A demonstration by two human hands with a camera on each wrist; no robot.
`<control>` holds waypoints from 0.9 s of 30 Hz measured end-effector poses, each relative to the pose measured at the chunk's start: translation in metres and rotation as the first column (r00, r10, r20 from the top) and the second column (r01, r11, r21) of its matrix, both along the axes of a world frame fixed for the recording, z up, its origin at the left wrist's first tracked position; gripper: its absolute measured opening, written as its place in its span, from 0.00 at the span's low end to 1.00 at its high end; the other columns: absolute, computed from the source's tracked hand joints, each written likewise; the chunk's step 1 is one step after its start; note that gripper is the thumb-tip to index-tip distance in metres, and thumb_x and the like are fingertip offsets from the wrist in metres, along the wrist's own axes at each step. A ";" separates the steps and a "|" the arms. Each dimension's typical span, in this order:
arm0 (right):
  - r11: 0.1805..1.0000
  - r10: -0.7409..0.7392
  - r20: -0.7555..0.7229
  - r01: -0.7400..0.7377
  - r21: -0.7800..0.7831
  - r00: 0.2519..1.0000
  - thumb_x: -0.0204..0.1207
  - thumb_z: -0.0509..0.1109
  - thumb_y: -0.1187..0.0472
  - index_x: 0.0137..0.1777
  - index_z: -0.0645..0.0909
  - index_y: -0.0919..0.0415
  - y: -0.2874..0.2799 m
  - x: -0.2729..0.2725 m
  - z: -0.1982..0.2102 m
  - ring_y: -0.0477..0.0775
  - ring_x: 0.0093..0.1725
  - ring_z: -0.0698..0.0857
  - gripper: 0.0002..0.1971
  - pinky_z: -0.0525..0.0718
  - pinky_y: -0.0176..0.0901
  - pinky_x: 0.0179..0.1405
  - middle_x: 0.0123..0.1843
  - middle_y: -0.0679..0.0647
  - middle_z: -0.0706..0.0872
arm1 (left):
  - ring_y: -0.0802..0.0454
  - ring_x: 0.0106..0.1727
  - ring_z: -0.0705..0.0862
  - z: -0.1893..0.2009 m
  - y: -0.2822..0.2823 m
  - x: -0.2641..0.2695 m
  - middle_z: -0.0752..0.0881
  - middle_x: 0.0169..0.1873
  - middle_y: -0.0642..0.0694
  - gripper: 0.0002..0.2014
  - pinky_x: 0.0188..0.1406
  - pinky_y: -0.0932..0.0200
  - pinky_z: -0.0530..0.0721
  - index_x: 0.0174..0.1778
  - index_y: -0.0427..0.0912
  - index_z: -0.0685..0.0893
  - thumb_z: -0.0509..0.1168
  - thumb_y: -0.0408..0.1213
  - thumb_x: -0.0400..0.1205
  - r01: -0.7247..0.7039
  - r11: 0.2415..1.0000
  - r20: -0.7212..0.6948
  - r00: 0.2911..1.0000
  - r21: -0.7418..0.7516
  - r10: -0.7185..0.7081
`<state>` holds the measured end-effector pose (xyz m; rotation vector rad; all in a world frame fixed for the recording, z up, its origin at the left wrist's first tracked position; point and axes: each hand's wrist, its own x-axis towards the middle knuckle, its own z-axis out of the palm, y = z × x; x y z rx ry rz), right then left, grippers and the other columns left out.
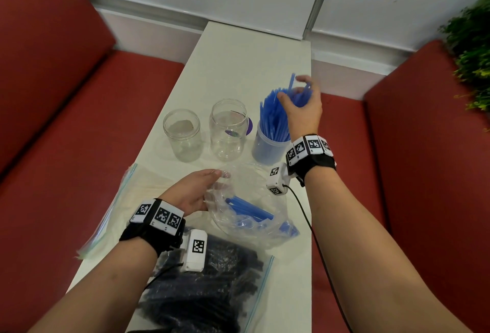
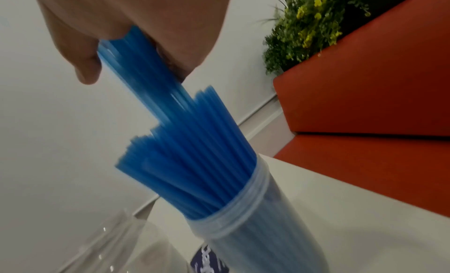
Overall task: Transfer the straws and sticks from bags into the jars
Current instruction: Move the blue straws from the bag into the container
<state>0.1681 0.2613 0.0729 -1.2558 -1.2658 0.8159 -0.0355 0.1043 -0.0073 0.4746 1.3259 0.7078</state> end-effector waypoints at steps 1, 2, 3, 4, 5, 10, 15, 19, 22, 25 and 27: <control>0.999 -0.002 -0.008 0.002 0.053 1.000 0.72 0.79 0.64 0.62 0.78 0.44 0.002 0.000 0.006 0.55 0.50 0.87 0.22 0.87 0.50 0.59 0.44 0.48 0.85 | 0.35 0.53 0.85 0.000 0.000 0.000 0.87 0.57 0.38 0.14 0.46 0.42 0.89 0.63 0.43 0.87 0.59 0.45 0.91 0.000 1.000 0.003 1.000 0.002 0.000; 0.994 0.001 -0.013 0.000 0.109 1.000 0.72 0.78 0.66 0.64 0.77 0.44 0.005 0.001 0.012 0.54 0.51 0.86 0.25 0.86 0.48 0.61 0.45 0.51 0.84 | 0.35 0.53 0.86 0.000 -0.001 0.000 0.87 0.57 0.38 0.14 0.44 0.43 0.90 0.63 0.43 0.86 0.59 0.45 0.91 0.001 1.000 0.008 1.000 0.005 -0.001; 0.987 0.005 0.002 -0.005 0.160 1.000 0.73 0.76 0.68 0.65 0.76 0.44 0.008 0.001 0.016 0.53 0.52 0.85 0.25 0.85 0.46 0.63 0.47 0.54 0.84 | 0.36 0.53 0.86 0.001 -0.002 0.000 0.87 0.57 0.38 0.14 0.42 0.45 0.90 0.63 0.43 0.87 0.60 0.45 0.91 0.002 1.000 0.012 1.000 0.007 -0.003; 0.980 0.004 0.049 -0.014 0.200 0.999 0.74 0.74 0.68 0.66 0.77 0.45 0.010 0.002 0.019 0.50 0.53 0.85 0.25 0.84 0.44 0.64 0.50 0.56 0.84 | 0.36 0.53 0.87 0.001 -0.002 0.000 0.87 0.57 0.38 0.14 0.40 0.46 0.91 0.63 0.43 0.87 0.60 0.45 0.91 0.003 1.000 0.015 1.000 0.008 -0.003; 0.974 -0.002 0.125 -0.026 0.226 0.992 0.75 0.72 0.68 0.66 0.78 0.47 0.013 0.002 0.020 0.48 0.55 0.84 0.22 0.83 0.42 0.63 0.52 0.54 0.85 | 0.37 0.52 0.88 0.001 -0.002 0.001 0.87 0.57 0.38 0.14 0.39 0.46 0.91 0.63 0.42 0.87 0.60 0.45 0.91 0.002 1.000 0.018 1.000 0.008 -0.002; 0.992 0.068 0.491 -0.111 0.060 0.869 0.89 0.59 0.63 0.72 0.81 0.60 0.015 0.003 -0.012 0.53 0.72 0.79 0.16 0.68 0.43 0.80 0.71 0.55 0.83 | 0.38 0.49 0.90 0.000 -0.003 0.002 0.88 0.57 0.38 0.14 0.46 0.42 0.91 0.63 0.42 0.87 0.60 0.44 0.91 0.010 1.000 0.015 1.000 0.008 -0.011; 0.979 0.195 0.874 -0.136 -0.150 0.445 0.92 0.46 0.46 0.87 0.61 0.59 0.009 0.002 -0.043 0.54 0.90 0.47 0.29 0.39 0.58 0.88 0.90 0.53 0.58 | 0.37 0.51 0.86 0.000 -0.005 0.000 0.89 0.54 0.40 0.14 0.55 0.36 0.88 0.63 0.42 0.87 0.60 0.44 0.91 0.003 1.000 0.001 1.000 -0.002 -0.003; 0.967 0.251 0.936 -0.017 -0.255 0.247 0.82 0.41 0.28 0.90 0.43 0.59 0.009 0.000 -0.041 0.63 0.89 0.36 0.46 0.31 0.74 0.80 0.91 0.54 0.41 | 0.42 0.45 0.90 0.002 -0.005 0.003 0.90 0.54 0.40 0.15 0.46 0.42 0.90 0.63 0.42 0.87 0.60 0.45 0.91 0.008 1.000 0.001 1.000 0.010 -0.008; 0.938 0.340 0.925 0.012 -0.347 0.170 0.75 0.45 0.21 0.89 0.36 0.59 0.008 -0.005 -0.034 0.67 0.88 0.33 0.54 0.33 0.78 0.80 0.90 0.56 0.35 | 0.42 0.44 0.90 0.004 -0.006 0.006 0.89 0.53 0.40 0.15 0.45 0.42 0.91 0.64 0.41 0.87 0.60 0.44 0.91 0.008 1.000 -0.003 1.000 0.012 -0.008; 0.959 0.271 0.915 0.000 -0.284 0.300 0.75 0.49 0.20 0.90 0.39 0.54 0.013 -0.004 -0.021 0.70 0.87 0.34 0.53 0.35 0.79 0.80 0.90 0.58 0.35 | 0.41 0.44 0.90 0.006 -0.007 0.007 0.89 0.53 0.40 0.15 0.48 0.40 0.90 0.64 0.40 0.86 0.60 0.44 0.91 0.009 1.000 0.000 1.000 0.014 -0.009; 0.983 0.166 0.917 0.008 -0.181 0.362 0.71 0.54 0.18 0.89 0.38 0.44 0.015 -0.001 -0.019 0.74 0.86 0.33 0.54 0.35 0.82 0.78 0.90 0.57 0.32 | 0.43 0.42 0.90 0.006 -0.008 0.006 0.90 0.52 0.41 0.15 0.44 0.43 0.90 0.64 0.40 0.86 0.60 0.44 0.91 0.005 1.000 -0.007 1.000 0.016 -0.004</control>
